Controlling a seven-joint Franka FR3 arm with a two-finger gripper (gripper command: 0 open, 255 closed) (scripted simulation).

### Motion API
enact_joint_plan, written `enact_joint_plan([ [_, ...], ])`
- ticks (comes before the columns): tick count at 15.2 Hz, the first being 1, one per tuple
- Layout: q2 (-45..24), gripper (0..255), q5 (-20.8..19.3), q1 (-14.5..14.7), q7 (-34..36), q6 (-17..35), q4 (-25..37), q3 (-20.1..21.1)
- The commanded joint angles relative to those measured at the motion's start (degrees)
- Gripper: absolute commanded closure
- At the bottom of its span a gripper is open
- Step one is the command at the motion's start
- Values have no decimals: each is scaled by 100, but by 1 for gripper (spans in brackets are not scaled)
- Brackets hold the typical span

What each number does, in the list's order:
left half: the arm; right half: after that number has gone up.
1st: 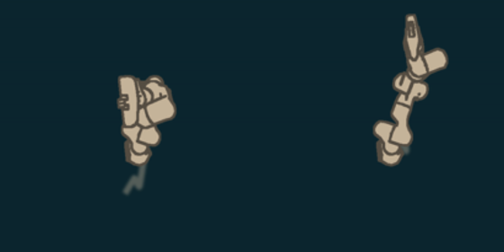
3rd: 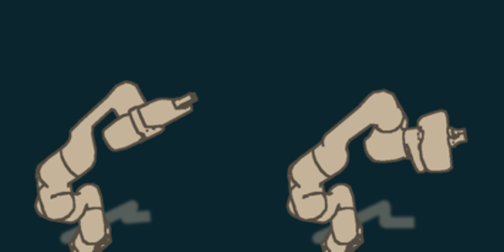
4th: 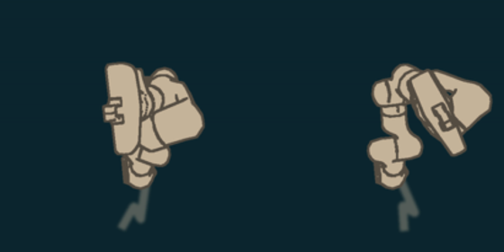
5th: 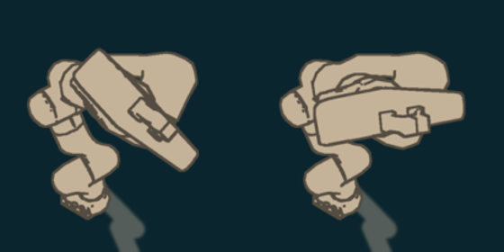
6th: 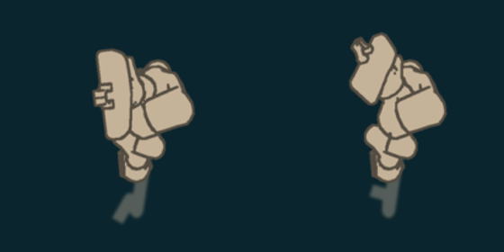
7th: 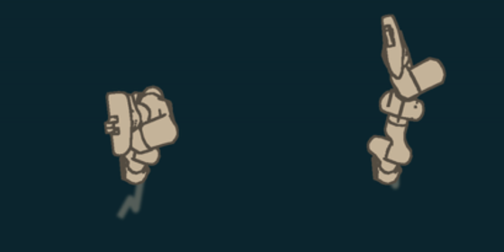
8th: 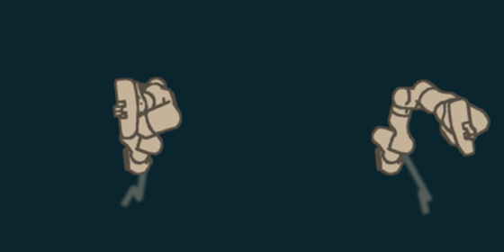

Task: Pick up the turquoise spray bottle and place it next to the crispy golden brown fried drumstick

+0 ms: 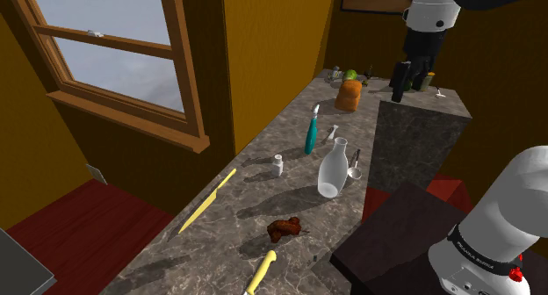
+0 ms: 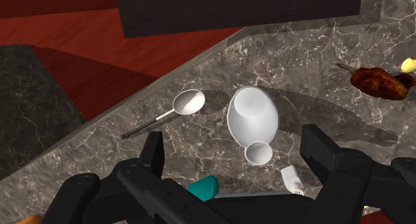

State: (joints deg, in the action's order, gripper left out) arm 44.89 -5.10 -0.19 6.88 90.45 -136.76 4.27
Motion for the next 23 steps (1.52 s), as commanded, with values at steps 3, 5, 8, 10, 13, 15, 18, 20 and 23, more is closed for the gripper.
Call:
enact_joint_plan([
  [3, -370, 0, 38, -86, 282, 354, 18, 77],
  [5, -760, 0, 61, -173, 560, 692, 71, 149],
  [8, -1373, 0, 66, -305, 974, 1165, 215, 245],
  [10, -1797, 0, 50, -393, 1248, 1453, 352, 300],
  [13, -2445, 0, -2, -519, 1656, 1838, 617, 364],
  [15, -2881, 0, -53, -599, 1926, 2061, 831, 395],
  [18, -3537, 0, -149, -702, 2323, 2344, 1204, 415],
  [20, -3973, 0, -219, -758, 2579, 2497, 1486, 410],
  [23, -4623, 0, -324, -821, 2945, 2676, 1958, 373],
])
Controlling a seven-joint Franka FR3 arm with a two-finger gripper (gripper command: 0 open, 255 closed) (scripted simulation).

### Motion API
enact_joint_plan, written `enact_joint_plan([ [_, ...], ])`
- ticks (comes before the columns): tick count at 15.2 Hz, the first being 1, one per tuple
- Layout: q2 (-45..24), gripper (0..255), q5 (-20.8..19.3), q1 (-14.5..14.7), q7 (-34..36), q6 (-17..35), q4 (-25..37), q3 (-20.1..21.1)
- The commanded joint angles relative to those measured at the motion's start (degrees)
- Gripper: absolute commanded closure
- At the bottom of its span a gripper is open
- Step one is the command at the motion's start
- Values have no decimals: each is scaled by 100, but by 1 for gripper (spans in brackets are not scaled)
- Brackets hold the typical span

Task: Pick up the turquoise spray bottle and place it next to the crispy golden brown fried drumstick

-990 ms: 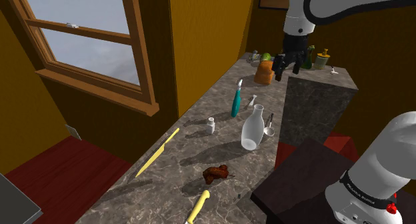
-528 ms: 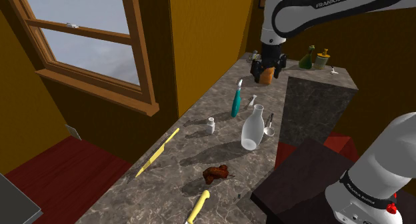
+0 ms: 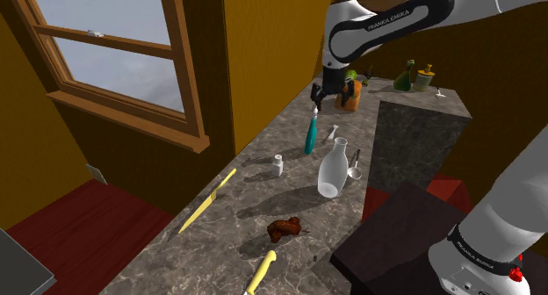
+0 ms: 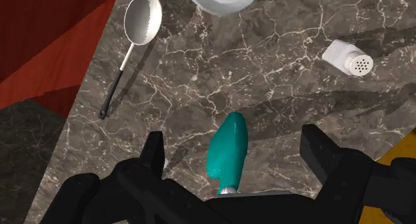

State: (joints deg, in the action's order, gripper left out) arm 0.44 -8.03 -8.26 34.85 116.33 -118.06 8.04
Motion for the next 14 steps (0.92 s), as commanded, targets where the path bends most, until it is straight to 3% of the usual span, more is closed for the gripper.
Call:
enact_joint_plan([
  [1, -392, 0, -62, -28, 264, 134, 258, -25],
  [11, -2468, 0, -196, -115, 1175, 269, 2254, -341],
  [14, -2561, 0, -216, -125, 1188, 459, 2157, -356],
])
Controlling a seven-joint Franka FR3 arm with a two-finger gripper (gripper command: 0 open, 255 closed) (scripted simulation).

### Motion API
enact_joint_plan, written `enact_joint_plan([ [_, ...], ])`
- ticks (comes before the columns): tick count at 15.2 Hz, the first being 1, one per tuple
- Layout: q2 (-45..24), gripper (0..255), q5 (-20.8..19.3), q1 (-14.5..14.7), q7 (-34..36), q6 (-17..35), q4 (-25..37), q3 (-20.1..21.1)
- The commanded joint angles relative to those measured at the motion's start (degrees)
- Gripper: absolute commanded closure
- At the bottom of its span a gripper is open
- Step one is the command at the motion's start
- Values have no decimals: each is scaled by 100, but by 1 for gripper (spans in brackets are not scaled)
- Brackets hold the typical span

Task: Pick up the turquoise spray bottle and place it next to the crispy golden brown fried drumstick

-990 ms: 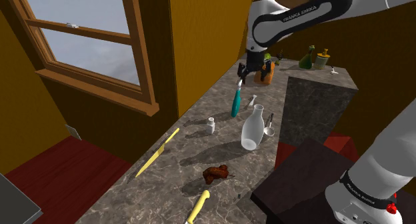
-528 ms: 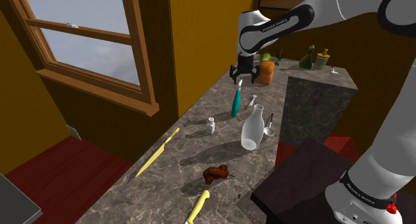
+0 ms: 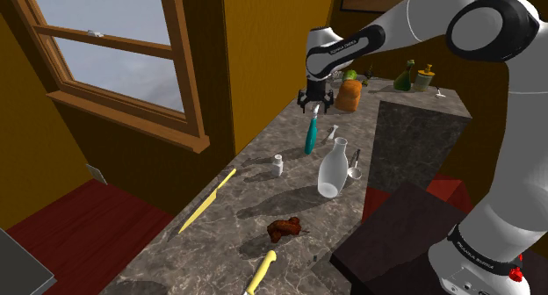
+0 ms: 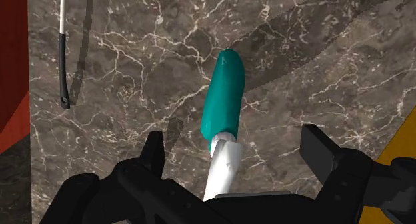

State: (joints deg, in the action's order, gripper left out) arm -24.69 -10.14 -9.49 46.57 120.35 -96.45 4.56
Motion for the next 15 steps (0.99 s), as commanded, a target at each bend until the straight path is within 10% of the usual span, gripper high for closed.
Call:
enact_joint_plan([
  [1, -81, 0, -13, -6, 20, 119, -34, -12],
  [12, -205, 0, -40, -17, 37, 338, -129, -30],
  [13, -205, 255, -40, -17, 37, 338, -129, -30],
  [15, -205, 255, -40, -17, 37, 338, -129, -30],
])
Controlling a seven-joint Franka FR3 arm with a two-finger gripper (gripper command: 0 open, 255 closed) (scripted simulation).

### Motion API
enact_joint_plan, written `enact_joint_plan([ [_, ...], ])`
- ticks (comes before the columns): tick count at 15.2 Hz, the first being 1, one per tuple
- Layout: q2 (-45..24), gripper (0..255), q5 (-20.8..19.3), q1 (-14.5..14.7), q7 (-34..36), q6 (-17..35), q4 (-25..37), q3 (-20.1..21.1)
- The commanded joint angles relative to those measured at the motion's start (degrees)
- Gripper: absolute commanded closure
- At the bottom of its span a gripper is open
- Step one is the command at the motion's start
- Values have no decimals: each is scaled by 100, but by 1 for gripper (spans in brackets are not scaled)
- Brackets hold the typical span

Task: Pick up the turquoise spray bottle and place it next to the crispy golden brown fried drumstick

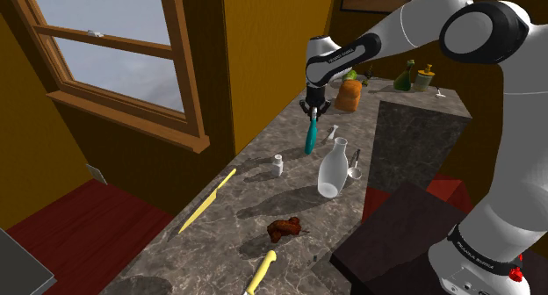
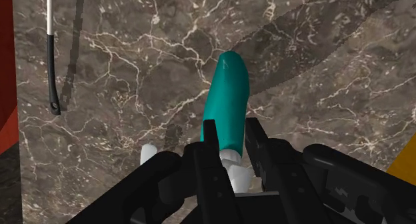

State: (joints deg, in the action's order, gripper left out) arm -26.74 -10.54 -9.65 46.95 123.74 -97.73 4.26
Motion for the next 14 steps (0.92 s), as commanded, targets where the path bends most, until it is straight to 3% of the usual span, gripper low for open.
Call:
enact_joint_plan([
  [1, 0, 255, 0, 0, 0, 0, 0, 0],
  [7, -1, 255, 0, 0, 0, 1, 0, 0],
  [14, 237, 255, 56, -7, -74, -431, 198, 23],
])
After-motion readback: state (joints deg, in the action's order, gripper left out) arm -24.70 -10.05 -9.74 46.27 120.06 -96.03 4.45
